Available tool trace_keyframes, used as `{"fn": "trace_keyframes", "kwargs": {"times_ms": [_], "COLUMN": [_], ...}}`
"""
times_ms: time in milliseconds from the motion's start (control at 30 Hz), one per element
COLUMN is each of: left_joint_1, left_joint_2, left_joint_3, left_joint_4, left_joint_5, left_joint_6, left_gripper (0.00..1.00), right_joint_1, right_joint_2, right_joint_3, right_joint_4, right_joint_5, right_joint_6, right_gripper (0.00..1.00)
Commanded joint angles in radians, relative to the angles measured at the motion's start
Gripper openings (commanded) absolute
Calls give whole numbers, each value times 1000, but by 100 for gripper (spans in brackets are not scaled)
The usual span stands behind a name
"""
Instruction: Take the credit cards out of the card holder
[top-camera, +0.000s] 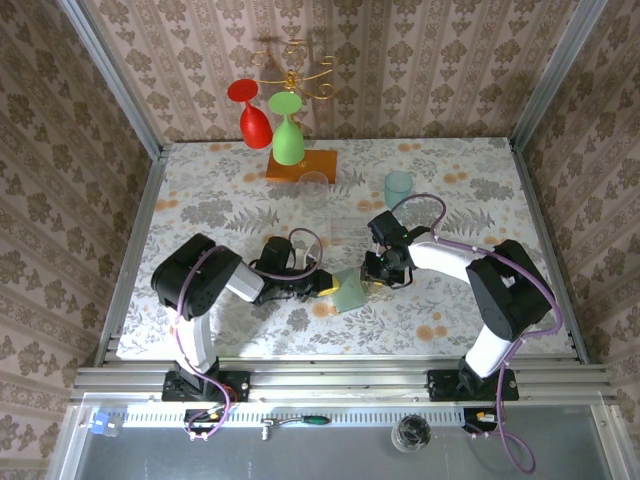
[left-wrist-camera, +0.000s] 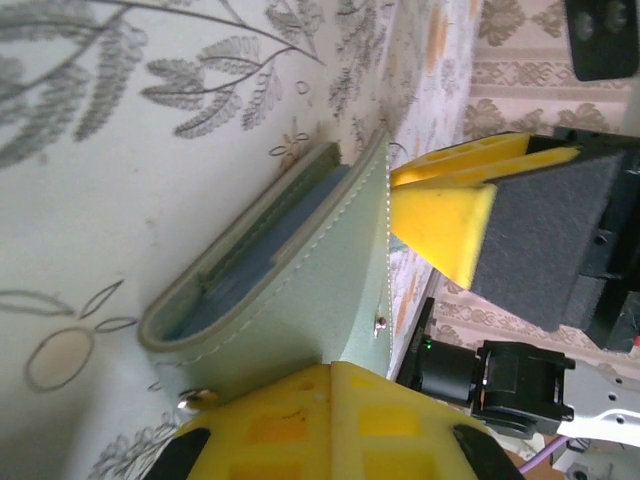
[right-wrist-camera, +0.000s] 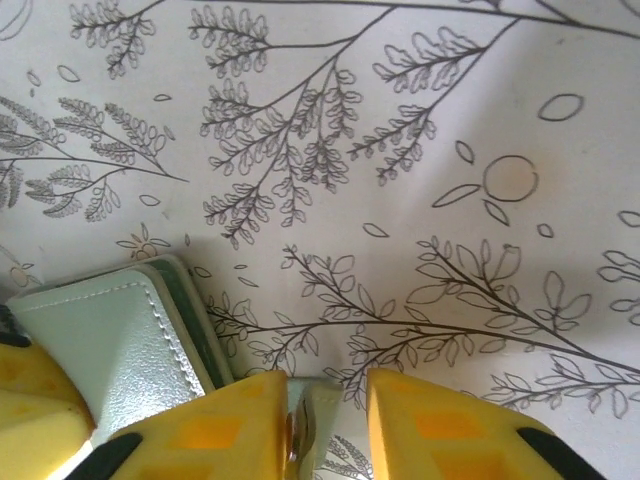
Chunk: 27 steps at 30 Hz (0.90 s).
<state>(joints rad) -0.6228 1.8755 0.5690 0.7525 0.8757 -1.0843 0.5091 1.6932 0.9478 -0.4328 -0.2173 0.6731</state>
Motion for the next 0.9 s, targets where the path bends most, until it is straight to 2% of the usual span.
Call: {"fn": "trace_keyframes", "kwargs": {"times_ms": [0, 233, 333, 567, 767, 867], "left_joint_1": [-2, -11, -11, -9, -6, 4], "left_joint_2": [-47, -138, -156, -162, -168, -198], "left_joint_3": [36, 218, 278, 351, 376, 378], "left_joint_4": [-290, -598, -677, -720, -729, -754], "left_joint_5": [-91, -115, -134, -161, -184, -266], "left_joint_6": [60, 206, 245, 259, 266, 284], "left_gripper": [3, 8, 9, 12, 12, 12], "right_joint_1": [1, 2, 6, 20, 25, 26], "right_joint_2": [-10, 35, 54, 91, 111, 117], "right_joint_3": [33, 80, 93, 113, 123, 126], "right_joint_4": [-43, -78, -83, -135, -133, -137], "right_joint_5": [21, -29, -77, -61, -73, -84], "right_joint_6": [-47, -130, -152, -189, -197, -195], "right_gripper": [31, 33, 33, 31, 23, 19]}}
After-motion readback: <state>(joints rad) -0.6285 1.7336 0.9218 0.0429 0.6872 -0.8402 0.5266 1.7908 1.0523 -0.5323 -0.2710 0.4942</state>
